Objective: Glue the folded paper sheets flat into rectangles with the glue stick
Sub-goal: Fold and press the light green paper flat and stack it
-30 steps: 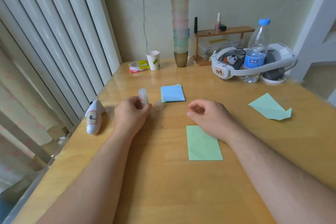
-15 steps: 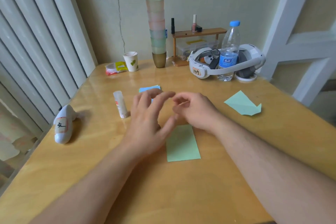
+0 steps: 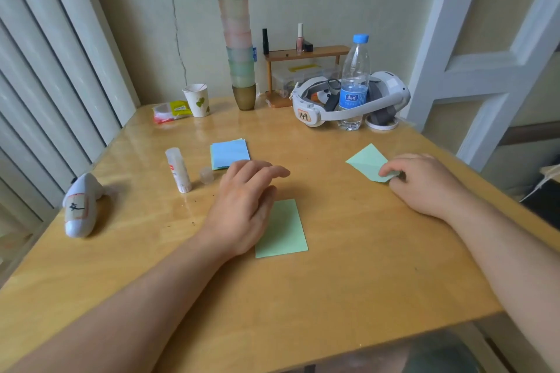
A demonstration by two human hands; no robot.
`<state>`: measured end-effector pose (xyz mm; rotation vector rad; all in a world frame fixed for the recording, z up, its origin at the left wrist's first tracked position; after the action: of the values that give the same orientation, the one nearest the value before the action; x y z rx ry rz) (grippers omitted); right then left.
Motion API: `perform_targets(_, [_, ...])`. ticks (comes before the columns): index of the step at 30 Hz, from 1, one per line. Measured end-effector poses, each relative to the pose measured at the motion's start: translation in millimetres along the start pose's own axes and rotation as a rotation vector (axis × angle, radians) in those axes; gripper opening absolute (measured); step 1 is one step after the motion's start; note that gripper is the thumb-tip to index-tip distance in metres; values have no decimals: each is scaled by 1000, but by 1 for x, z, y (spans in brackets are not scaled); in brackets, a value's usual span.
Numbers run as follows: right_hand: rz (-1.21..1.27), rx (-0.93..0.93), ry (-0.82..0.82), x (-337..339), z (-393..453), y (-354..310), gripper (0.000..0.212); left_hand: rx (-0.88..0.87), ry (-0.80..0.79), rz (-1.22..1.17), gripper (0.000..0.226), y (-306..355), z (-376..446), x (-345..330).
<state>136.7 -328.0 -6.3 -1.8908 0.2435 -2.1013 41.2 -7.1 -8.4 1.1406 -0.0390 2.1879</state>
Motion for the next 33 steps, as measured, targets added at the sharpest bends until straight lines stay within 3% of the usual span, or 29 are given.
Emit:
perform_targets(6, [101, 261, 127, 2, 0, -70, 16, 53, -4, -2, 31, -1, 1, 0])
perform_targets(11, [333, 485, -64, 8, -17, -151, 16, 85, 48, -58, 56, 2, 1, 9])
perform_targets(14, [458, 548, -145, 14, -18, -180, 15, 192, 122, -190, 36, -3, 1, 15])
perform_targets(15, [484, 540, -117, 17, -14, -184, 12, 255, 139, -261, 29, -8, 0, 15])
perform_targets(17, [466, 493, -18, 18, -4, -185, 6, 374, 156, -406, 46, -16, -1, 14])
perform_targets(19, [462, 433, 36, 13, 3, -183, 11, 445, 164, -553, 43, -17, 0, 17])
perform_targets(24, [1164, 170, -272, -21, 2, -182, 7, 548, 201, -787, 19, -19, 2, 15])
perform_targets(27, [1192, 149, -253, -43, -2, -178, 8, 565, 127, -806, 20, -23, 0, 10])
perform_targets(33, [1090, 149, 26, -57, -7, -168, 6, 472, -52, -692, 17, -24, -2, 5])
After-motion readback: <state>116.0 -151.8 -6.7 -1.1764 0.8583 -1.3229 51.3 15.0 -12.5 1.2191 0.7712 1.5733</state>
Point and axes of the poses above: each hand's wrist, its own z-axis towards the middle knuckle, its own x-axis out of the back of the hand, y = z × x, the point moved 4 cm from there along z, towards the middle knuckle, and after that the axes turned 5 degrees about -x, right-handed, at the moved point
